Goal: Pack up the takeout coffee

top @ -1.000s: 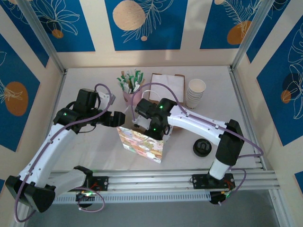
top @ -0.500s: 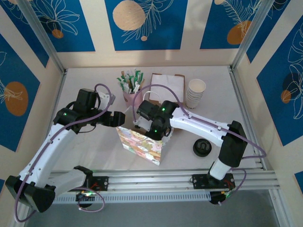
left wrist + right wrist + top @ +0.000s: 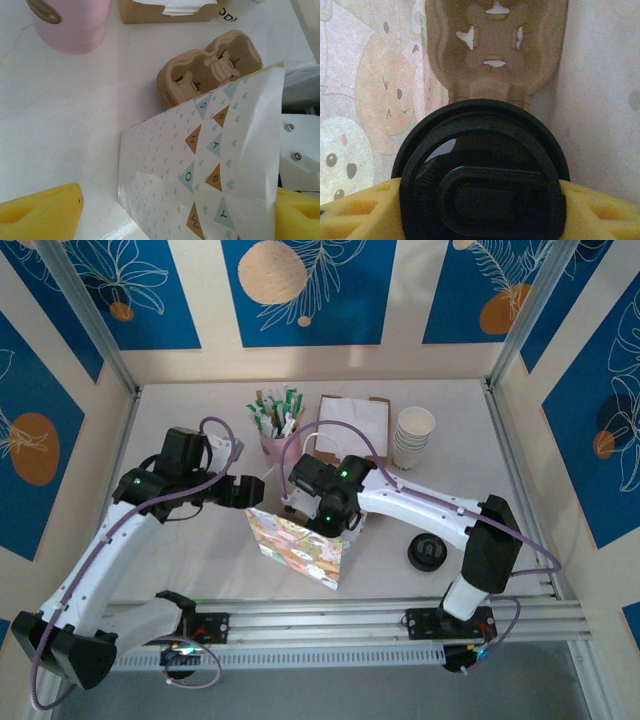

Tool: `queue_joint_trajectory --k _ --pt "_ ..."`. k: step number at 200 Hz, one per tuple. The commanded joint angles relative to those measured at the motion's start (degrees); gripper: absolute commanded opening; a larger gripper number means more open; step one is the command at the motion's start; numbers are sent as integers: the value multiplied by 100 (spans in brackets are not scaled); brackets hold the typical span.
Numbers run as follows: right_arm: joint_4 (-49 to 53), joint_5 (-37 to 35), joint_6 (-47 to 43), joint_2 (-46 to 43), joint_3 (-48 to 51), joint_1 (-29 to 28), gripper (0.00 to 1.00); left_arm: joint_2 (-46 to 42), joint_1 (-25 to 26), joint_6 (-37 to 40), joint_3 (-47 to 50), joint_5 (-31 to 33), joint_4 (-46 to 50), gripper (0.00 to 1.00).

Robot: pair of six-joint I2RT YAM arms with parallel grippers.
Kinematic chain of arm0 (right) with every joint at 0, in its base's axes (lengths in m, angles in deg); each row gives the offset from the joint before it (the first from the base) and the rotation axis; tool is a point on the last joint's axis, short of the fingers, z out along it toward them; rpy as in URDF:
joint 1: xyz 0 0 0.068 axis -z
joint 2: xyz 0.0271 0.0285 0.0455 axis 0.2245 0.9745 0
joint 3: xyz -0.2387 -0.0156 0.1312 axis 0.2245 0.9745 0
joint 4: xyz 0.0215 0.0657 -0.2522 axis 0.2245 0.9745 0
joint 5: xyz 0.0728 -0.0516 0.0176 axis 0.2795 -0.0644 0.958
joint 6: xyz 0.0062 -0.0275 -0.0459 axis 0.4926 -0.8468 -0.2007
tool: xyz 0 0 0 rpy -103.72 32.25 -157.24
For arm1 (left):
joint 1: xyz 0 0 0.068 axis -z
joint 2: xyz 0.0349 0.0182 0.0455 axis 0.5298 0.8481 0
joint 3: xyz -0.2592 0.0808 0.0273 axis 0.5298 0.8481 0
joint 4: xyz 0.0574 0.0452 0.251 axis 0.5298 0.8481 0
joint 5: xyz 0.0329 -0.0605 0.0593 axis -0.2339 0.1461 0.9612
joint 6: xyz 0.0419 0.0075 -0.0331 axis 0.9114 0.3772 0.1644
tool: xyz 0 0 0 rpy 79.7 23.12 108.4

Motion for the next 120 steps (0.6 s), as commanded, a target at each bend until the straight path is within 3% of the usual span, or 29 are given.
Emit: queue_joint_trajectory --k 1,120 --pt "287 240 73 293 240 -114 46 -75 68 -61 -98 80 43 84" --pt "192 322 169 606 575 -203 45 -72 68 -52 -94 99 52 84"
